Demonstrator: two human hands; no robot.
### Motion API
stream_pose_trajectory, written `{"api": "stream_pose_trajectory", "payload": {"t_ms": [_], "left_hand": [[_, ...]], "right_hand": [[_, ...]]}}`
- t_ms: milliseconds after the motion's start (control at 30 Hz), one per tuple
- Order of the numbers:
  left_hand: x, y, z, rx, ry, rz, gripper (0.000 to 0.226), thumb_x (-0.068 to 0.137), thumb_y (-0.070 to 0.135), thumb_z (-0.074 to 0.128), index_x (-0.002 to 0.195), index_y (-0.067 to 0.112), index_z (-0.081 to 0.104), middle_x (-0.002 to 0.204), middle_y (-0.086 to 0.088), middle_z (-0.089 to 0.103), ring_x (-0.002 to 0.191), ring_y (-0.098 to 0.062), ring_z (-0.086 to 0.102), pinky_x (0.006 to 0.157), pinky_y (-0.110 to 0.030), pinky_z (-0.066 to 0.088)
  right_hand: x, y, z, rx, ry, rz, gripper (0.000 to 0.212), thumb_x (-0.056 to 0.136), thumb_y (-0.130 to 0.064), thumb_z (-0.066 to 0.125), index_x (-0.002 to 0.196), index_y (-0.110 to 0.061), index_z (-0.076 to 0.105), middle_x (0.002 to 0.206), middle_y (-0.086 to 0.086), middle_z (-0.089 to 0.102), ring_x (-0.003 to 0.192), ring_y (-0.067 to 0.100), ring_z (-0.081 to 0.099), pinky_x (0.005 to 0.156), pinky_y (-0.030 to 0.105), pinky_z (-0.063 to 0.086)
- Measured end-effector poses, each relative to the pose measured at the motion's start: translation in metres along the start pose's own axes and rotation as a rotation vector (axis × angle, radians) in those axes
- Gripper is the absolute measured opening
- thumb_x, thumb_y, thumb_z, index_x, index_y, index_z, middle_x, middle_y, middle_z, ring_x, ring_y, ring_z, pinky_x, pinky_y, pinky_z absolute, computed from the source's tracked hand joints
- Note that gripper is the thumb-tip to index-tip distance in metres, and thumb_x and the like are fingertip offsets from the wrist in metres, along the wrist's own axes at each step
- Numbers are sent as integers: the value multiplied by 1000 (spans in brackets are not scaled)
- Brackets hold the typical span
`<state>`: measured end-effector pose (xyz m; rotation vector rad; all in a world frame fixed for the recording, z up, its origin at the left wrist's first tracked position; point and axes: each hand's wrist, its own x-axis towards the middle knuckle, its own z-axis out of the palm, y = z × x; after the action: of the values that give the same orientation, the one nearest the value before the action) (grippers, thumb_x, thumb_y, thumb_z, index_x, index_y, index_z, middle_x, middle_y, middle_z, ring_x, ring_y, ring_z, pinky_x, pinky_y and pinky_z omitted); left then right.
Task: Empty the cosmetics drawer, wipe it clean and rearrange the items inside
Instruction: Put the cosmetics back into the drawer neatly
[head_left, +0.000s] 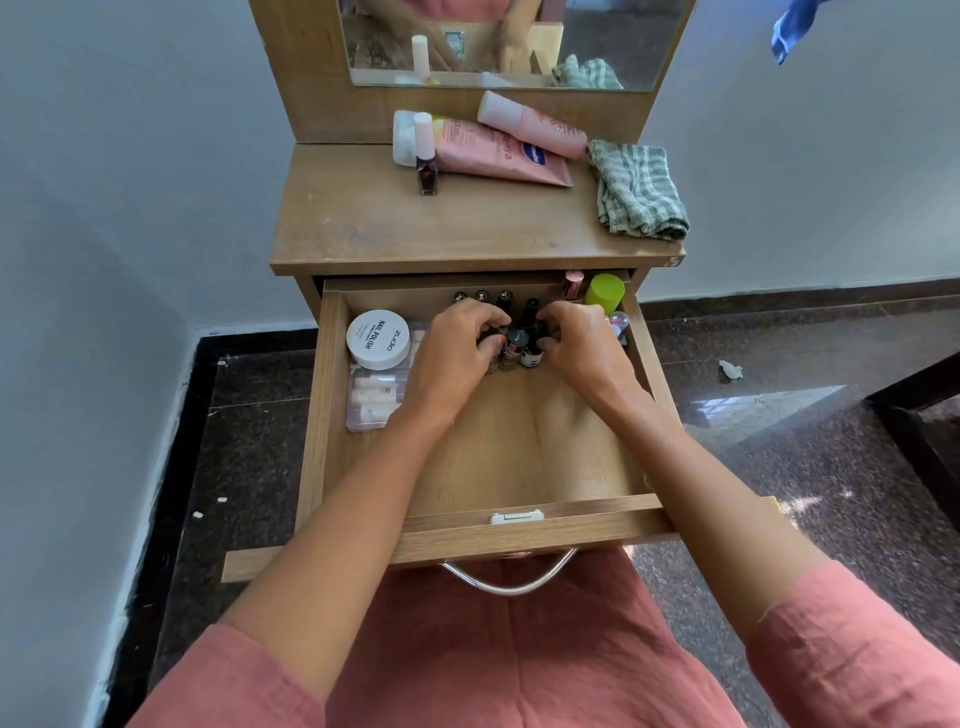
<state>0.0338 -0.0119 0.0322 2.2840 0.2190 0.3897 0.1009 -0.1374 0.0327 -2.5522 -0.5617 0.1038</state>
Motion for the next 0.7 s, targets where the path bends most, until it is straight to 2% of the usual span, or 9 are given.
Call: {"api": "stream_pose_trajectory", "payload": {"t_ms": [267,333,400,433,533,700], "left_hand": [[-2,-3,0,30,-17,12,22,83,3,62,104,7,67,103,-7,65,98,-16,59,83,-18,42],[-1,-4,0,42,-22,12,22,83,3,62,105,7,67,104,-7,65,98,-16,59,81,-14,39],[-1,-4,1,57,-33,15,23,83,3,61,106,6,66,105,-7,65,99,-17,58,81,-12,37],[0,-4,1,64,-42,16,23,84,3,61,106,6,66,106,-8,65,100,-17,58,81,-12,36],[1,-5,2,79,-68,8,25,85,5,60,109,8,65,110,-7,64,104,-18,57,84,-14,35],[-1,-5,2,74,-82,9,26,84,5,60,109,9,65,111,-6,63,106,-20,56,90,-24,39]], "right_hand": [[-2,-2,-15,74,38,4,26,80,6,57,105,3,64,98,19,68,91,30,66,83,39,53],[0,-5,-24,112,64,16,24,79,8,57,103,5,64,94,20,68,85,28,66,76,30,55],[2,-10,-33,163,76,14,21,80,9,57,99,6,64,92,19,68,76,24,65,60,16,51],[4,-14,-37,181,80,6,19,81,8,58,98,5,64,92,18,68,75,22,64,59,15,49],[12,-28,-47,211,107,-39,17,81,1,62,98,0,66,89,11,66,79,17,62,72,19,49],[34,-59,-55,245,151,-120,14,81,-7,64,95,-7,68,85,1,65,81,11,60,78,19,49]]}}
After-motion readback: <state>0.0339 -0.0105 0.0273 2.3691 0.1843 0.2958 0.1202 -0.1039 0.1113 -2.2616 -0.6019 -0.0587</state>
